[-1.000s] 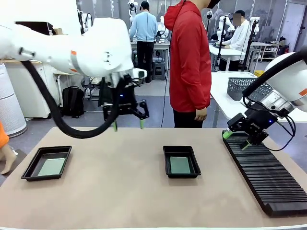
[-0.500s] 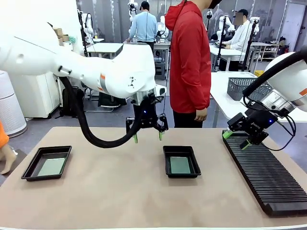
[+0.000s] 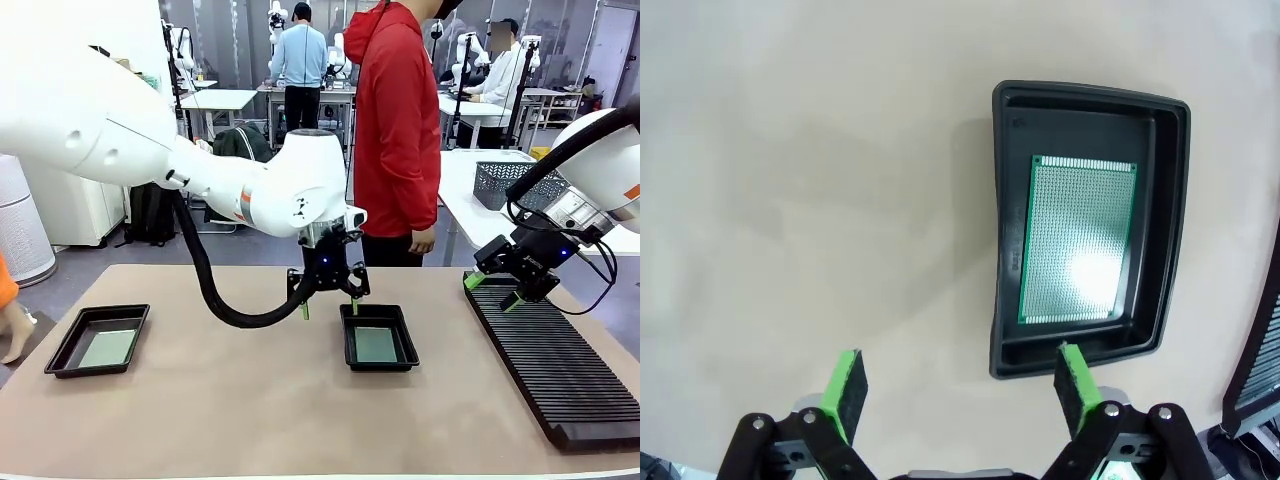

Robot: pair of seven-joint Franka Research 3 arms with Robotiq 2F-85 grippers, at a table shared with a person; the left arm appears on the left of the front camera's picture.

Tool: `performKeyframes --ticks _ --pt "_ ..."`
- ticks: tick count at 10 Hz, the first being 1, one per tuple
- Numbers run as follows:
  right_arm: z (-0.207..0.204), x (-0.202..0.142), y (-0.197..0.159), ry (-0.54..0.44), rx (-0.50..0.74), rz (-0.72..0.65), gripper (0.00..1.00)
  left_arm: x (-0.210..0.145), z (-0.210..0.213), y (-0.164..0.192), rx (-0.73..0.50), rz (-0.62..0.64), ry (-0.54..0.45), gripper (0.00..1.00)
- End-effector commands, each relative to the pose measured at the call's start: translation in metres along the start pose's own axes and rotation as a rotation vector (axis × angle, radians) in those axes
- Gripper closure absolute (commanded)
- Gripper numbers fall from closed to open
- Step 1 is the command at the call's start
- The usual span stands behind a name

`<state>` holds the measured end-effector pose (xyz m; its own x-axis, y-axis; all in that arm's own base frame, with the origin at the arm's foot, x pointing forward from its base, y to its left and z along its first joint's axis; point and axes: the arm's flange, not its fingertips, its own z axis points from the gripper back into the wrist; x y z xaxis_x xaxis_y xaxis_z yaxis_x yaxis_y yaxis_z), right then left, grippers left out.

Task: Inspect and transfer BCBs to ESD trays.
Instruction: Pick up the ESD tray and place it on the left side of the table.

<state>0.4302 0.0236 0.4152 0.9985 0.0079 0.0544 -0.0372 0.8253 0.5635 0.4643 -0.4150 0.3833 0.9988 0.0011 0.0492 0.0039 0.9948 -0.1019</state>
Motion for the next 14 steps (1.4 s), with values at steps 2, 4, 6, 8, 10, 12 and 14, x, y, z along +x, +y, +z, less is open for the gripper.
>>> performKeyframes --ticks 2,4,6,8,10,12,14 --pt "0.000 0.000 0.001 -0.013 -0.005 -0.023 0.00 0.009 -0.018 -0.022 0.067 -0.008 -0.024 0.00" --pt "0.000 0.000 0.001 -0.013 -0.005 -0.023 0.00 0.015 -0.032 -0.025 0.065 -0.028 -0.020 0.00" --pt "0.000 0.000 0.001 -0.013 -0.005 -0.023 0.00 0.020 -0.049 -0.028 0.085 -0.054 -0.034 0.00" --pt "0.000 0.000 0.001 -0.013 -0.005 -0.023 0.00 0.025 -0.064 -0.029 0.086 -0.077 -0.047 0.00" --pt "0.000 0.000 0.001 -0.013 -0.005 -0.023 0.00 0.028 -0.070 -0.029 0.070 -0.087 -0.056 0.00" --pt "0.000 0.000 0.001 -0.013 -0.005 -0.023 0.00 0.033 -0.077 -0.034 0.063 -0.102 -0.053 0.00" --pt "0.000 0.000 0.001 -0.013 -0.005 -0.023 0.00 0.028 -0.075 -0.032 0.060 -0.075 -0.026 0.00"
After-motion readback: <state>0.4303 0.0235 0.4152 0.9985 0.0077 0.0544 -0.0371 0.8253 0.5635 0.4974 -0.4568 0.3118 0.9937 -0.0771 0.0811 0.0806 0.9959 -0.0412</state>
